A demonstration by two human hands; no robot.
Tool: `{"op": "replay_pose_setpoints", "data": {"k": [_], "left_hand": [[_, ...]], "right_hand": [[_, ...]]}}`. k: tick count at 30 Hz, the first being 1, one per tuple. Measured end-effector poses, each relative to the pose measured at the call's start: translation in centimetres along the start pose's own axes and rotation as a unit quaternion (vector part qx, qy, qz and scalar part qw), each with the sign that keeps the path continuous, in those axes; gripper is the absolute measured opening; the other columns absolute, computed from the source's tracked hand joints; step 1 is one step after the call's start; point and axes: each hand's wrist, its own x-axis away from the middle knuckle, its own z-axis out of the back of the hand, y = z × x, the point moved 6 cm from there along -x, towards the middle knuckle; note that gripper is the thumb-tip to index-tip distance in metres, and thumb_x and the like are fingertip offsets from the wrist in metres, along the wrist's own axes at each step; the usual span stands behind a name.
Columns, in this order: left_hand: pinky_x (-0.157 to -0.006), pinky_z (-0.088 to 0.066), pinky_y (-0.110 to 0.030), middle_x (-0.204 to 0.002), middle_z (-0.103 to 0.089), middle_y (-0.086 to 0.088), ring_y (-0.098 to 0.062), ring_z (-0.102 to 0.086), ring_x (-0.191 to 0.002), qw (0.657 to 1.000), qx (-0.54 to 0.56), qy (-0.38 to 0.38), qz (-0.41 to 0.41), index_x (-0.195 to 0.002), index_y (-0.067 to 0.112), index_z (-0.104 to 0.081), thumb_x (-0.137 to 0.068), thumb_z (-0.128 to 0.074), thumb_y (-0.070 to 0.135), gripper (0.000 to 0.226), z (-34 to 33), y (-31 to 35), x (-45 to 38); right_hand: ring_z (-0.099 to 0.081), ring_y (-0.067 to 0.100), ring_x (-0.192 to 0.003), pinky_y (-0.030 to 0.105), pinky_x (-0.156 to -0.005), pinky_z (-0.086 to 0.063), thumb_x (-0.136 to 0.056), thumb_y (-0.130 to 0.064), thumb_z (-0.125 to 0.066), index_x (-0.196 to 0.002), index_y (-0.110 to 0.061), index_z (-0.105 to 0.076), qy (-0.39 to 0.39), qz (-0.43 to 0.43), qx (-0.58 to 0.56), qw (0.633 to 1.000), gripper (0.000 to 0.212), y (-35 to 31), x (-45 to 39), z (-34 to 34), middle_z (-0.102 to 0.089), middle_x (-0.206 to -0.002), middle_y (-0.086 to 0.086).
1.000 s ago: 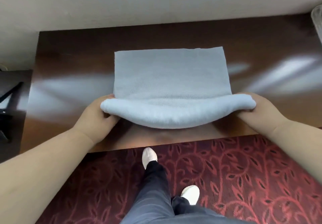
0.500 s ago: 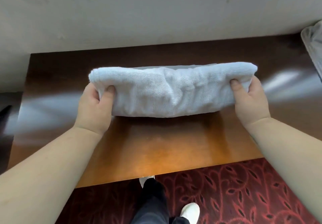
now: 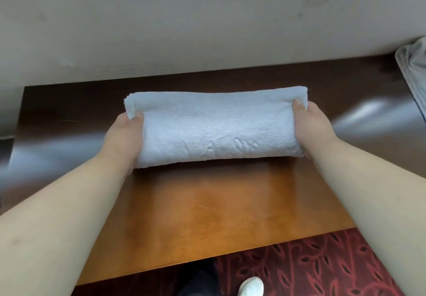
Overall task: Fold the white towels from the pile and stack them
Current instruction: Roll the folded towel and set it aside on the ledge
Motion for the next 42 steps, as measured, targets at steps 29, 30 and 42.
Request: {"op": "replay_pose_setpoints", "data": {"k": [29, 30, 42], "left_hand": [[-0.119, -0.004, -0.048, -0.164, -0.006, -0.005, -0.026, -0.001, -0.150, 0.737, -0.516, -0.110, -0.421, -0.156, 0.025, -0.008, -0.100, -0.015, 0.048, 0.061, -14.3, 7.7, 8.0], [-0.119, -0.002, -0.049, -0.164, -0.003, -0.003, -0.024, 0.002, -0.150, 0.736, -0.533, -0.116, -0.402, -0.155, 0.026, -0.005, -0.097, -0.009, 0.052, 0.064, -14.5, 7.1, 7.2], [-0.117, 0.005, -0.053, -0.164, 0.005, -0.002, -0.025, 0.010, -0.149, 0.753, -0.579, -0.087, -0.301, -0.151, 0.041, 0.007, -0.082, -0.002, 0.074, 0.078, -11.2, 5.9, 2.1]], "right_hand": [[-0.006, 0.021, -0.153, 0.049, -0.121, -0.006, -0.105, -0.039, -0.026, -0.154, -0.023, -0.030, -0.079, 0.316, 0.411, 0.851, 0.052, -8.1, 5.5, -9.3, -0.020, -0.164, 0.000], [-0.003, 0.020, -0.153, 0.048, -0.121, -0.003, -0.103, -0.044, -0.021, -0.156, -0.023, -0.024, -0.097, 0.302, 0.432, 0.844, 0.057, -7.3, 5.1, -9.7, -0.016, -0.165, 0.000], [0.012, 0.019, -0.152, 0.054, -0.120, 0.008, -0.086, -0.076, -0.002, -0.158, -0.030, 0.001, -0.108, 0.276, 0.496, 0.816, 0.085, -4.7, 1.6, -7.4, 0.005, -0.167, 0.001]]}}
